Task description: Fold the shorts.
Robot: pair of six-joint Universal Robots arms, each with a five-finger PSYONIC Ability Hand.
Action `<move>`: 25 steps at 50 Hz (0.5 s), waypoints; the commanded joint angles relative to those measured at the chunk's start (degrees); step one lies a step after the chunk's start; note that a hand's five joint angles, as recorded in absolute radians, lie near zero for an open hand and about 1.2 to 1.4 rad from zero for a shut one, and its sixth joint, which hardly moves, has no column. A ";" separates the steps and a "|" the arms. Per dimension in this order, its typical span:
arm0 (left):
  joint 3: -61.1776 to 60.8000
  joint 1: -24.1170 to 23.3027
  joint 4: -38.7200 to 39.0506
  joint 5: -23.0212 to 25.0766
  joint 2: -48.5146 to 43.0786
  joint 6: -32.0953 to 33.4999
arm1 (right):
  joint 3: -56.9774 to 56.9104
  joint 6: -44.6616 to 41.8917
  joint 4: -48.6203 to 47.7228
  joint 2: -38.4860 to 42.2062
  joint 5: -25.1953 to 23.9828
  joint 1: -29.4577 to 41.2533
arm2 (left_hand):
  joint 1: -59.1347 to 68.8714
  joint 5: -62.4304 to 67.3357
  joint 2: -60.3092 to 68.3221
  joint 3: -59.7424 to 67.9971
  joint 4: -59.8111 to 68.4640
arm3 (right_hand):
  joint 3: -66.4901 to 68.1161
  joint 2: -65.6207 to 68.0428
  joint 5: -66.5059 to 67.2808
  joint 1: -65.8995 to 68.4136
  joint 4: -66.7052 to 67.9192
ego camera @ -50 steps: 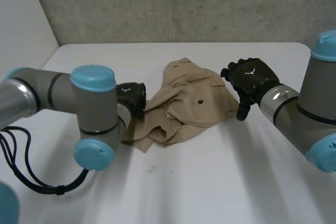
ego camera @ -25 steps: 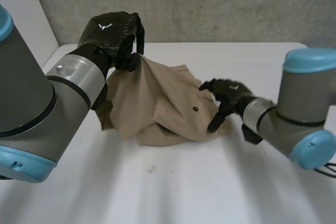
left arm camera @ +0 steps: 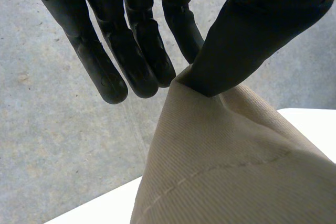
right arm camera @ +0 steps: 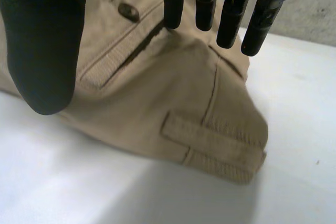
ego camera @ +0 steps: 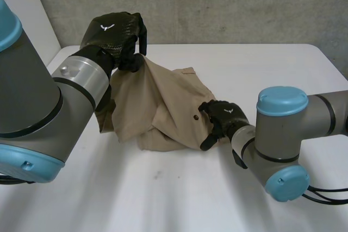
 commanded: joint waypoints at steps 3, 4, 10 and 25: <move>0.08 0.45 0.01 0.07 0.05 -0.15 | -0.10 -2.41 -1.97 2.90 0.17 0.57 | 14.45 14.15 11.37 11.81 11.57 | 9.25 9.29 9.24 11.59 9.34; 0.08 0.45 0.01 0.07 0.05 -0.15 | -0.10 -2.77 -2.59 2.99 0.34 0.66 | 14.45 14.15 11.37 11.81 11.57 | 16.32 16.35 16.30 18.65 16.40; -0.01 0.45 -0.08 -0.10 0.05 -0.33 | 0.07 -3.82 -5.23 1.07 2.01 0.22 | 14.45 14.15 11.37 11.81 11.57 | 63.76 63.80 63.75 66.10 63.85; -0.53 3.44 -3.86 0.33 10.14 0.11 | 0.17 -24.88 3.10 -28.08 1.40 -1.36 | 14.45 14.15 11.37 11.81 11.57 | 63.76 63.80 63.75 66.10 63.85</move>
